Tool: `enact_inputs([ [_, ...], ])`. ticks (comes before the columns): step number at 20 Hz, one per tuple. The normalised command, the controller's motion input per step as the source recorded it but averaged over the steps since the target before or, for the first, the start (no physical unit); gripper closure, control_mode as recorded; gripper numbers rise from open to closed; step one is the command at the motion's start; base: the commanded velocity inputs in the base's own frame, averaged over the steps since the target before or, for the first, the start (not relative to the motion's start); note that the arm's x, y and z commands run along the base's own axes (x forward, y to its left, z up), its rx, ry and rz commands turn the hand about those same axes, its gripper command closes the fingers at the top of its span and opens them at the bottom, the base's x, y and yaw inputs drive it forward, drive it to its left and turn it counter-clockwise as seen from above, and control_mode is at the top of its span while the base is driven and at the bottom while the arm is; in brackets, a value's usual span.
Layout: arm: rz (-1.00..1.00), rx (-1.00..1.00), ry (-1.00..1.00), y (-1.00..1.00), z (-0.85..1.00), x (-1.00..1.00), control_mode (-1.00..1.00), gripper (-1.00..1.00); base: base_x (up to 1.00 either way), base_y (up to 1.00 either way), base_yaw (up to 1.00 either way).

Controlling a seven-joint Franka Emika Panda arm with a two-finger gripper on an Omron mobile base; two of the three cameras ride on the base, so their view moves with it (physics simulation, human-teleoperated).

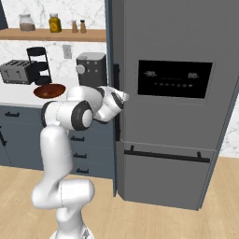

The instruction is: Grab a lemon wedge from the fridge and one ice cube from the ice bowl, and put them in the glass of lemonade.

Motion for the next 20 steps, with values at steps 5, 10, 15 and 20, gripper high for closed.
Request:
enact_inputs([
  [5,0.00,0.00,0.08,0.00,0.04,0.00,-1.00,1.00,0.00,0.00,0.00],
  [10,0.00,0.00,0.01,0.00,0.36,-0.31,-1.00,1.00,0.00,0.00,0.00],
  [15,0.00,0.00,0.00,-0.07,0.33,-0.78,-1.00,1.00,0.00,0.00,0.00],
  [20,0.00,0.00,0.00,-0.26,0.34,-1.00,-1.00,1.00,0.00,0.00,0.00],
])
